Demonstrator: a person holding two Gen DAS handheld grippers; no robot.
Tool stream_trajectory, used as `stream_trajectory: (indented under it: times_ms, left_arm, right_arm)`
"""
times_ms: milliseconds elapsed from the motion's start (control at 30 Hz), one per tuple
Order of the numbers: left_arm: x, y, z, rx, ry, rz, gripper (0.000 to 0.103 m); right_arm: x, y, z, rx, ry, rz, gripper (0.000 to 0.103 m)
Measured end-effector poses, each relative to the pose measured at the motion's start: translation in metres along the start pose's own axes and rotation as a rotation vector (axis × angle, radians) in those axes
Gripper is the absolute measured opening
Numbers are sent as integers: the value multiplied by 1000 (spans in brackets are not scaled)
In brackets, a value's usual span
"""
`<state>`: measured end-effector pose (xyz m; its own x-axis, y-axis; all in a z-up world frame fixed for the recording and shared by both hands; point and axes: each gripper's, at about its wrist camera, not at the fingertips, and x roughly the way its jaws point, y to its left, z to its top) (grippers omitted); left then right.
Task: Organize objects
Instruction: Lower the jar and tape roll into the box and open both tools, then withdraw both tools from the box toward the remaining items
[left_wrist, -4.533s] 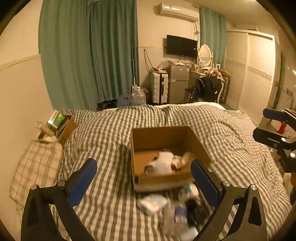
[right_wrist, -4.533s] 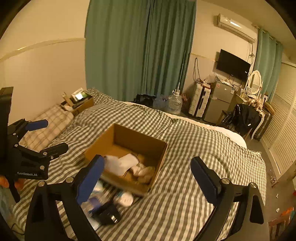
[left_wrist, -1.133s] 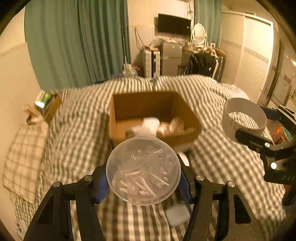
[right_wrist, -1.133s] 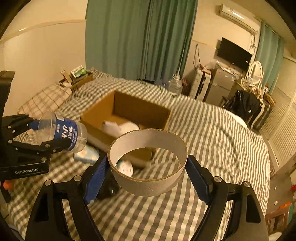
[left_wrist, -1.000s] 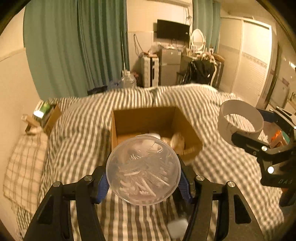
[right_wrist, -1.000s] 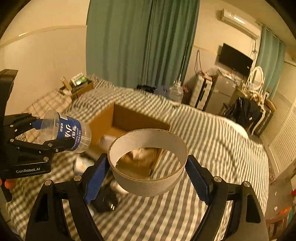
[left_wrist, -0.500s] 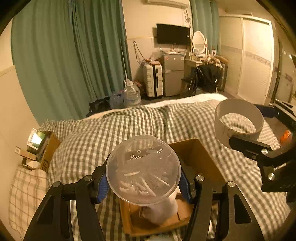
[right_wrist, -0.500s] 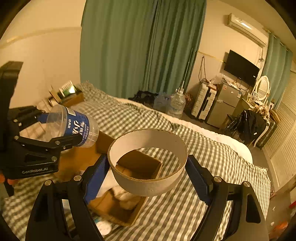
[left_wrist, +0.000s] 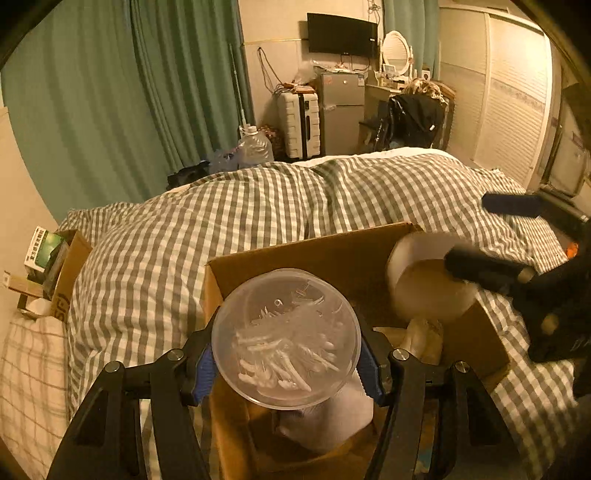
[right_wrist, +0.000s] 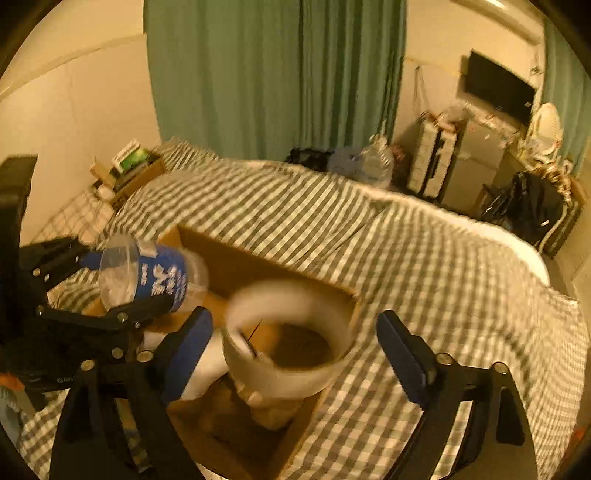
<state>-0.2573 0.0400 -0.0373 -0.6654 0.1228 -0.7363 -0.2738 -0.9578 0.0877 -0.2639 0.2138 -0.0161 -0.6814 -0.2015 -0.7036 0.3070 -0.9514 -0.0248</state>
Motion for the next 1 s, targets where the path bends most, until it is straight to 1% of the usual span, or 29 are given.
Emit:
stream_trajectory:
  times_ms: [67, 167, 267, 367, 500, 600, 700, 800, 933, 1000]
  left_arm:
    - [-14, 2, -1, -13, -23, 10, 89]
    - [-43, 3, 0, -22, -72, 23, 92]
    - [-73, 7, 0, -33, -92, 35, 96]
    - [-105, 10, -1, -44, -124, 46, 101]
    - [-139, 11, -16, -49, -140, 65, 102]
    - [-152, 10, -36, -68, -132, 74, 103]
    - [-154, 6, -61, -87, -101, 72, 103]
    - [-149, 0, -87, -116, -73, 45, 103]
    - [-129, -5, -121, -170, -27, 23, 103]
    - [-119, -12, -136, -168, -12, 7, 103]
  right_arm:
    - [-17, 0, 3, 5, -18, -13, 92]
    - [-48, 0, 6, 18, -40, -37, 92]
    - [-78, 4, 8, 17, -41, -62, 92]
    - [-118, 11, 7, 12, -64, -84, 92]
    - [-156, 26, 0, -2, -68, -99, 92]
    - [-179, 36, -15, -15, -72, -105, 92]
    - [-188, 49, -40, -15, -61, -108, 92]
    - [-187, 57, -69, -13, -47, -111, 92]
    - [-163, 71, -115, -31, 18, -123, 92]
    - [-148, 74, -134, -20, 46, -124, 92]
